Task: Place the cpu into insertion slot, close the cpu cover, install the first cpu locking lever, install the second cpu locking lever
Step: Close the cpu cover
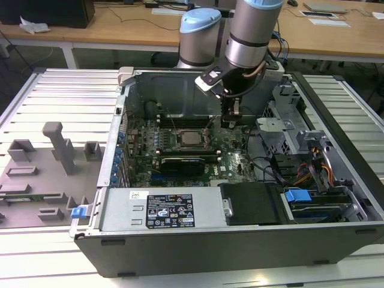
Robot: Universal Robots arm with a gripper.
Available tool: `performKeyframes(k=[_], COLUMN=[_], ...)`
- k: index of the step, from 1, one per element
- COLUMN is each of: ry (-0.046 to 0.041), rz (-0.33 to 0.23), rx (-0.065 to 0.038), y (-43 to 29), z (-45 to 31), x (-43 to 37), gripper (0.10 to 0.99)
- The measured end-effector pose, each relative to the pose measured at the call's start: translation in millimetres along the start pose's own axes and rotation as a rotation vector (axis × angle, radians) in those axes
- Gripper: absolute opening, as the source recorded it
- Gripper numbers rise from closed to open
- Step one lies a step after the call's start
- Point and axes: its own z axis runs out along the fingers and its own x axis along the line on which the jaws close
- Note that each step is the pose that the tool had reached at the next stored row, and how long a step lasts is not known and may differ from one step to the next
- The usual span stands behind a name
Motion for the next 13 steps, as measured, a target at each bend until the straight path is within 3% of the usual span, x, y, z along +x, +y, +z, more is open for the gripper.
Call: performKeyframes(k=[9, 13], ry=[0.0002, 0.0002], rz=[0.0, 0.0], rx=[-0.009, -0.01], y=[-26.2, -30.4], z=[1.2, 1.5], x=[6.0, 6.0], gripper=[0.106, 0.106])
